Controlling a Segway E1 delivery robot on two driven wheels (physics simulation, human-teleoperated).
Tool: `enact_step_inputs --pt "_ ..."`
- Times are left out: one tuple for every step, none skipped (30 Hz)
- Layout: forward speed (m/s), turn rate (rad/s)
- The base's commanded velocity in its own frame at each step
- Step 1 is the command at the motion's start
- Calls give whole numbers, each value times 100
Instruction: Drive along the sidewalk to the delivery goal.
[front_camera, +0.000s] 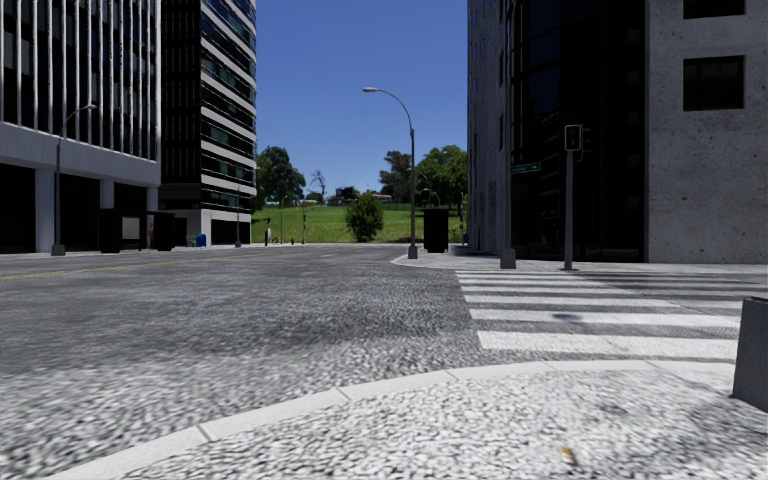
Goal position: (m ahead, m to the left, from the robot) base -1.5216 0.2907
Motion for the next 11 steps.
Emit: enact_step_inputs --pt "0 0" --pt "0 0" --pt "0 0" --pt "0 0" --pt "0 0" --pt "0 0" --pt "0 0" --pt "0 0" --pt "0 0" --pt "0 0" --pt "0 0"
